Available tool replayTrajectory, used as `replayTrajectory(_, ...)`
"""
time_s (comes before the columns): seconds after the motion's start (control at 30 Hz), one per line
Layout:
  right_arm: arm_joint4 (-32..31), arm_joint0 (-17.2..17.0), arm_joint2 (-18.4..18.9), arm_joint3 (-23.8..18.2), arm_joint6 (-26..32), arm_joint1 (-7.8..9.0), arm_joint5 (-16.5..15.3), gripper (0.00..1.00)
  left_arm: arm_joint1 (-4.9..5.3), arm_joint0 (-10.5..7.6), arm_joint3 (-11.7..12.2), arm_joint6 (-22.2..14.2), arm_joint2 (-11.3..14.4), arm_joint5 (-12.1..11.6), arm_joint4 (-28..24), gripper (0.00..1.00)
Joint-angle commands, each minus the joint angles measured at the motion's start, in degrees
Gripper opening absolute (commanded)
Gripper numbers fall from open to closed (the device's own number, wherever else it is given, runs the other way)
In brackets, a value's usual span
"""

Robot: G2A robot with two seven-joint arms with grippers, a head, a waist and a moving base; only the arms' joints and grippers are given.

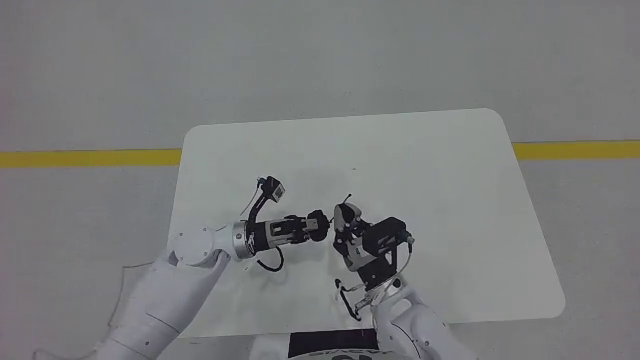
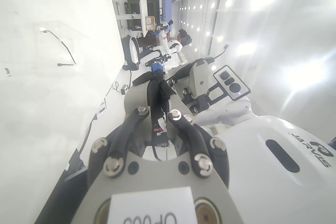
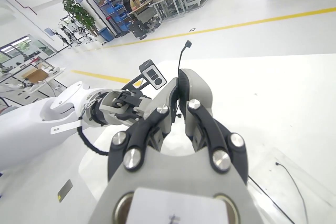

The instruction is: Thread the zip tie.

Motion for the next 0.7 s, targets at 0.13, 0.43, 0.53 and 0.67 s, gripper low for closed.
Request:
replayTrajectory(0.13, -0.8, 0.2, -0.4, 0.1, 0.2, 0.05, 0.7, 0.00, 0.00, 0.00, 0.0, 0.0, 0.0, 0.0, 0.0, 0.00)
replayTrajectory(0.43, -1.2, -0.1, -0.3, -0.1, 0.0, 0.26, 1.0, 0.00, 0.00, 0.00, 0.0, 0.0, 0.0, 0.0, 0.0, 0.00)
replayTrajectory(0.53, -1.2, 0.0, -0.3, 0.0, 0.2, 0.31, 1.0, 0.00, 0.00, 0.00, 0.0, 0.0, 0.0, 0.0, 0.0, 0.00)
replayTrajectory(0.67, -1.1, 0.3, -0.4, 0.4, 0.3, 0.32, 1.1, 0.00, 0.00, 0.00, 0.0, 0.0, 0.0, 0.0, 0.0, 0.00)
